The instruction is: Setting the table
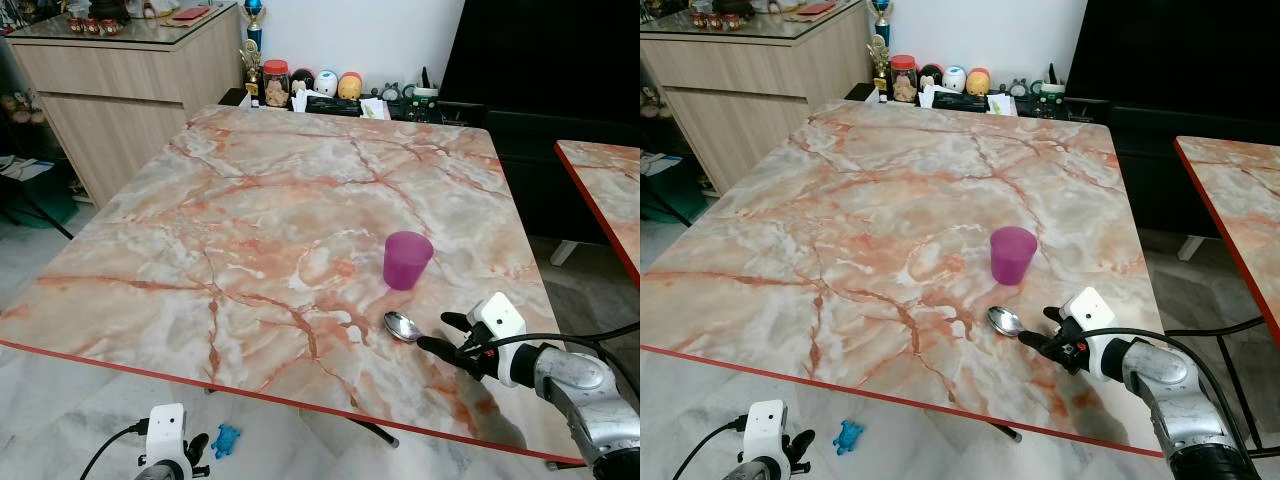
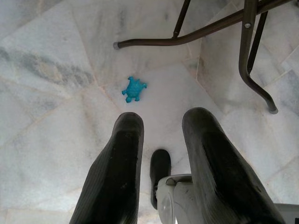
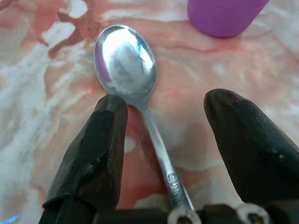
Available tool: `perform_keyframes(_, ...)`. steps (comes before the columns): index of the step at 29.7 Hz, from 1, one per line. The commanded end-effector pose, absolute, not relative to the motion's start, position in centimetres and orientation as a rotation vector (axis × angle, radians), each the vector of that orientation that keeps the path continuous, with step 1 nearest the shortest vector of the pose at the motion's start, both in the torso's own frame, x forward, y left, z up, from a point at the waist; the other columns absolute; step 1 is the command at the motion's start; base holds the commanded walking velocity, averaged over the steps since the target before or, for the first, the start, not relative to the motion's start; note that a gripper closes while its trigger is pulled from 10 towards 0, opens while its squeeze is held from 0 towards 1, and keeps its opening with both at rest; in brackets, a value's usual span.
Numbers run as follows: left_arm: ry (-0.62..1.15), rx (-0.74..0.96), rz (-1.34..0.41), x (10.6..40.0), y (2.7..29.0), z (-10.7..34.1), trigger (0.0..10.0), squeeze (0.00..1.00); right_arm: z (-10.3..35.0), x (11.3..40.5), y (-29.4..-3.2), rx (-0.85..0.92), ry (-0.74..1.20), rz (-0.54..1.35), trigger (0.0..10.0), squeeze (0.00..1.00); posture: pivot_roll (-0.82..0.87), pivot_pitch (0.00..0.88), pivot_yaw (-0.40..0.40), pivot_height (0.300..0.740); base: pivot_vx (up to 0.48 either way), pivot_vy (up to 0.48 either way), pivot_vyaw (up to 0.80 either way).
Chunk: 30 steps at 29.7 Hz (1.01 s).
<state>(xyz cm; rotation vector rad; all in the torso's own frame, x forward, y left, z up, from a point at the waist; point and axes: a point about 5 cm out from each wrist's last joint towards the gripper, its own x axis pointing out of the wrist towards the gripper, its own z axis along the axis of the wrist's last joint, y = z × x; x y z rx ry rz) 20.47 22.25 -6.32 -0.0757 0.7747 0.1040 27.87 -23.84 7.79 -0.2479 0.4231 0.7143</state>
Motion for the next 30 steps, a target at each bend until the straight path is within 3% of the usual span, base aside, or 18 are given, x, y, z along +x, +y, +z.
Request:
perform_keyframes(1, 0.791, -0.08, 0.114, 20.2, 22.5, -6.4, 10.0, 0.0, 8.1, 27.7, -24.2, -0.251, 0.425, 0.714, 10.0, 0.0, 0.12, 0.003, -0.01, 0.74, 0.0, 0.0, 0.0)
perform_keyframes(14, 0.794, -0.08, 0.114, 20.2, 22.5, -6.5, 10.0, 0.0, 7.4, 27.3, -24.7, -0.278, 0.486, 0.705, 9.8, 0.0, 0.12, 0.003, -0.01, 0.74, 0.0, 0.0, 0.0)
perform_keyframes(15, 0.794, -0.08, 0.114, 20.2, 22.5, -6.5, 10.0, 0.0, 7.4, 27.3, -24.7, -0.268, 0.489, 0.705, 0.0, 0.0, 0.12, 0.004, -0.008, 0.74, 0.0, 0.0, 0.0)
perform_keyframes(30, 0.795, -0.078, 0.115, 20.2, 22.5, -6.5, 10.0, 0.0, 7.0, 27.0, -24.6, -0.257, 0.494, 0.712, 0.0, 0.0, 0.12, 0.005, -0.009, 0.74, 0.0, 0.0, 0.0)
